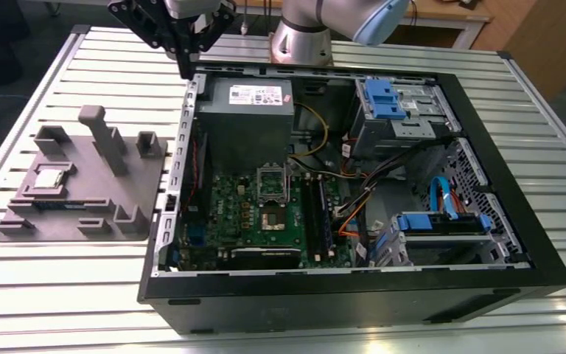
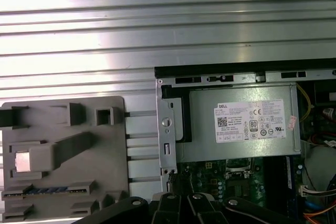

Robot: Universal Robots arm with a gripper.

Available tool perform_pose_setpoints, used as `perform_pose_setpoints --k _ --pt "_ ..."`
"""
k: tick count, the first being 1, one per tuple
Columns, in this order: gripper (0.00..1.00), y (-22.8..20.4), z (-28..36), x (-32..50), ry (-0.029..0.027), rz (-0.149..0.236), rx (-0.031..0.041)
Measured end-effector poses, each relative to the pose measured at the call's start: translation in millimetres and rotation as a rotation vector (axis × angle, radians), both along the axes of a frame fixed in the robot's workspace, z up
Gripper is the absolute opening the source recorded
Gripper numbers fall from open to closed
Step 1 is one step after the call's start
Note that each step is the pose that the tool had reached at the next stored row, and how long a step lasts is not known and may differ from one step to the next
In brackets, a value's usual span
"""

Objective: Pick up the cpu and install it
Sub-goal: 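Reach for the cpu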

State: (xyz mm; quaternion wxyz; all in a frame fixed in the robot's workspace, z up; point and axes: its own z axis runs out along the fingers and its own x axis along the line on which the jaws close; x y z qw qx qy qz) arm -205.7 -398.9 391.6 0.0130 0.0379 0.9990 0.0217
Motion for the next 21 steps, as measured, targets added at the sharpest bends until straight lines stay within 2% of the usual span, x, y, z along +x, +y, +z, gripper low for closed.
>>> perform_pose_setpoints --k 21 --pt "0.11 0.0 -0.3 -8.0 -0.0001 0.0 0.0"
